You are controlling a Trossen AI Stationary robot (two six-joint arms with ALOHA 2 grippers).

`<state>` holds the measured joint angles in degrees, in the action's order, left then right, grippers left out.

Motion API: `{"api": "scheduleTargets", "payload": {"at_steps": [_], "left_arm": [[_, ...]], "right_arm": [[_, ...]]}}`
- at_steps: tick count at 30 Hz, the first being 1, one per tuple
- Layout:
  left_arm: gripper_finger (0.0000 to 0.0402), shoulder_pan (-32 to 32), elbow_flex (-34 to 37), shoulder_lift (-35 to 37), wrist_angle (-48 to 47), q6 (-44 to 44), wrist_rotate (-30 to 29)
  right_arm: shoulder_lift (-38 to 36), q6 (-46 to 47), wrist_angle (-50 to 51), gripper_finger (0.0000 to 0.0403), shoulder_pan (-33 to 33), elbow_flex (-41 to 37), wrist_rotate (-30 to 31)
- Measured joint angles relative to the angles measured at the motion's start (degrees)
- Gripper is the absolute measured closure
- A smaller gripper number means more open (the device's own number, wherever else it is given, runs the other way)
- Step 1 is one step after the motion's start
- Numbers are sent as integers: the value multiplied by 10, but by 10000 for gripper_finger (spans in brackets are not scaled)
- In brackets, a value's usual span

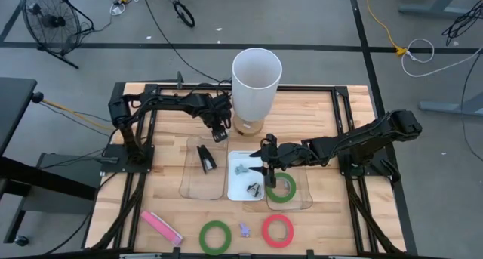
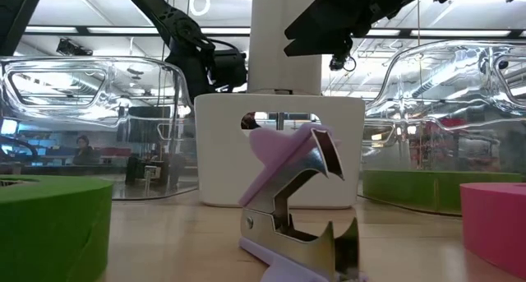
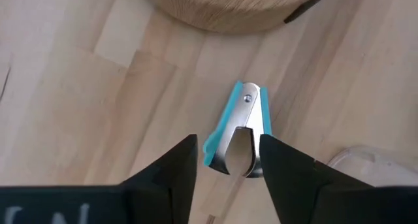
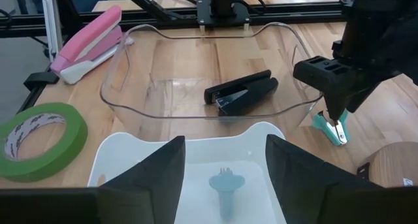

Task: Pick and place Stapler, Stapler remover, tape
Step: Put the light blue staple remover into the white bin

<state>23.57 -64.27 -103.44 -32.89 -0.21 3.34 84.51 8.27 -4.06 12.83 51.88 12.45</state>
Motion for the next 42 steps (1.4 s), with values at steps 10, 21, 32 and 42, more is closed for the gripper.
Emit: {"api": "scheduleTargets", "payload": {"at_steps": [10, 21, 32, 42], "left_arm": [[391, 0, 0, 0, -2, 6, -11], [400, 1, 0, 3, -14, 15, -38], [401, 29, -9, 65, -79, 8, -121], [401, 47, -10, 159, -143, 4, -122]], "right_arm": [[0, -1, -2, 191, 0, 0, 0], [0, -1, -2, 191, 0, 0, 1], [0, -1, -2, 191, 0, 0, 2], [0, 0, -1, 191, 0, 0, 2]]}}
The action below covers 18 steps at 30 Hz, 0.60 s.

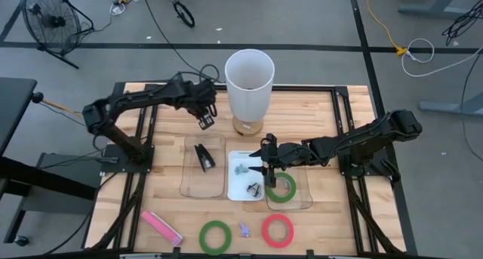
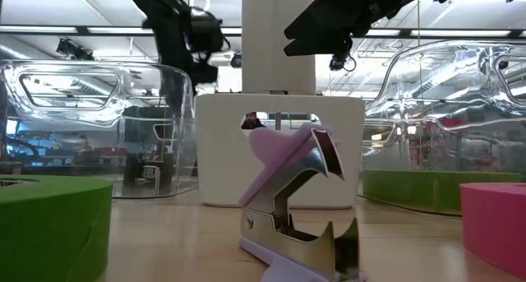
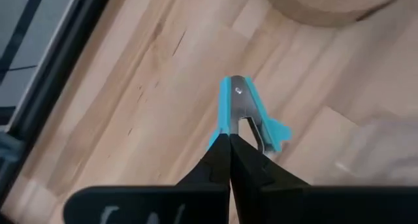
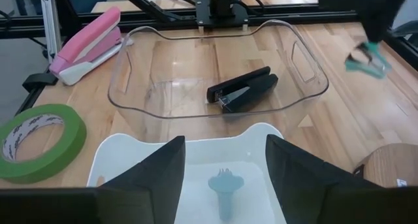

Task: Pick and place Stapler, Stapler remover, tape
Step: Put the light blue staple remover into the white bin

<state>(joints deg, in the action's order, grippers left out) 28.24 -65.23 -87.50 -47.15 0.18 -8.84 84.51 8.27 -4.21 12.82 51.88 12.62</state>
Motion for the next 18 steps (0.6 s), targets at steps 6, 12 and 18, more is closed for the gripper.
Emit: {"api": "scheduleTargets", "payload": {"at_steps": [6, 12, 18], "left_arm": [[401, 0, 0, 100, -53, 9, 1], [402, -33, 0, 208, -57, 37, 98], [401, -127, 0, 257, -27, 84, 132]], "right_arm": [[0, 0, 0, 191, 0, 0, 0], [0, 0, 0, 191, 0, 0, 0], [0, -4, 0, 191, 0, 0, 18]]}}
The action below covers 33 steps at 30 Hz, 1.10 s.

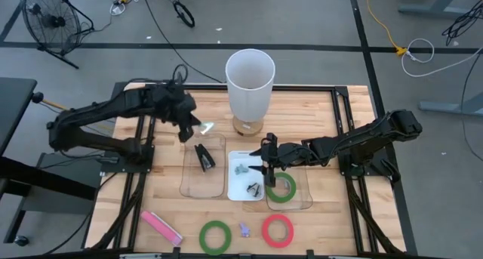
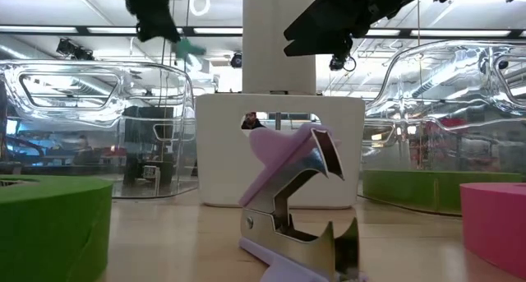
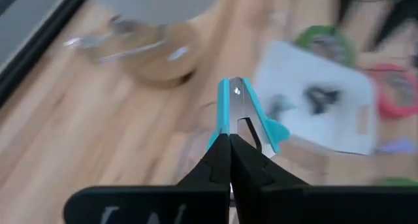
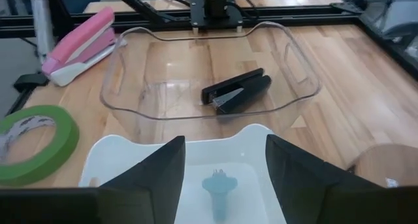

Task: Pick and place Stapler, Stapler remover, tape
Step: Put the light blue staple remover into the white bin

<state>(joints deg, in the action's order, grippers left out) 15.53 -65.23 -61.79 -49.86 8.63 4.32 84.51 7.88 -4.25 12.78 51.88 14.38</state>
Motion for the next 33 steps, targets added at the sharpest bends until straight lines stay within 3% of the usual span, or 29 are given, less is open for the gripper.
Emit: {"api": "scheduleTargets", "payload": {"at_steps": [7, 15, 25, 33], "left_arm": [[401, -144, 0, -28, 90, 45, -29], [401, -264, 0, -121, 173, 69, -94], [401, -293, 0, -245, 302, 67, -97], [401, -287, 0, -283, 316, 52, -96]], "right_arm": [[0, 0, 0, 191, -3, 0, 2], [-1, -1, -1, 191, -3, 0, 2], [-1, -2, -2, 191, -3, 0, 2], [-1, -1, 2, 191, -3, 0, 2]]}}
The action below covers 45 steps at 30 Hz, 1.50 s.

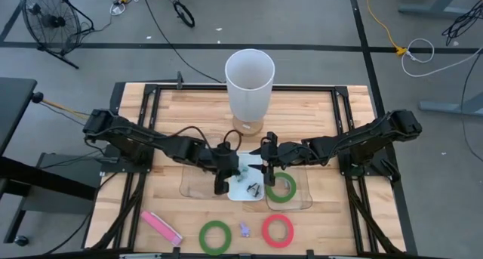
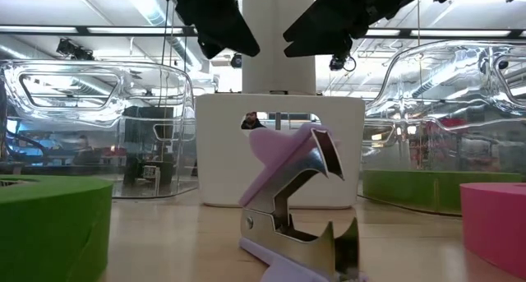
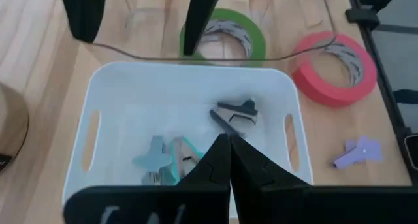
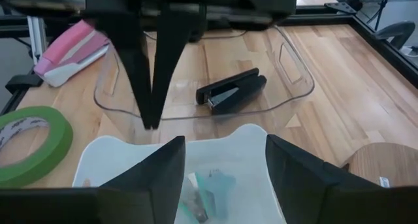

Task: Pick and place Stapler, Stapler remover, tape
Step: Put the light blue staple remover into the white bin, then put the pink tape into the right transparent bin

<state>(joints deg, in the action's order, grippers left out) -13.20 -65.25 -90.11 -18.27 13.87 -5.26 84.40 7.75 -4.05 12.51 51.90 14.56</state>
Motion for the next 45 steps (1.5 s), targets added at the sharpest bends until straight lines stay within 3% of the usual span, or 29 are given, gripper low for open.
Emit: {"api": "scheduleTargets", "payload": {"at_steps": [8, 13, 16, 20, 25, 33, 38, 45], "left_arm": [[390, 7, 0, 44, -60, -26, -3], [379, 7, 0, 108, -143, -48, -5], [381, 6, 0, 154, -194, -58, -37], [385, 4, 0, 222, -230, -58, -85], [384, 1, -1, 295, -251, -56, -129], [385, -9, 0, 367, -266, -45, -130], [385, -16, 0, 375, -268, -20, -130], [383, -18, 0, 372, -267, -6, -132]], "right_arm": [[0, 8, -5, 191, 1, 0, -10], [0, 55, -9, 191, 11, 0, -101], [0, 96, -13, 191, 33, 0, -145], [0, 136, -27, 191, 89, 0, -149], [0, 182, -70, 191, 178, 0, -79], [27, 251, -102, 191, 306, 0, 78], [82, 274, -183, 191, 353, 0, 84], [164, 330, -193, 191, 394, 40, 85]]}}
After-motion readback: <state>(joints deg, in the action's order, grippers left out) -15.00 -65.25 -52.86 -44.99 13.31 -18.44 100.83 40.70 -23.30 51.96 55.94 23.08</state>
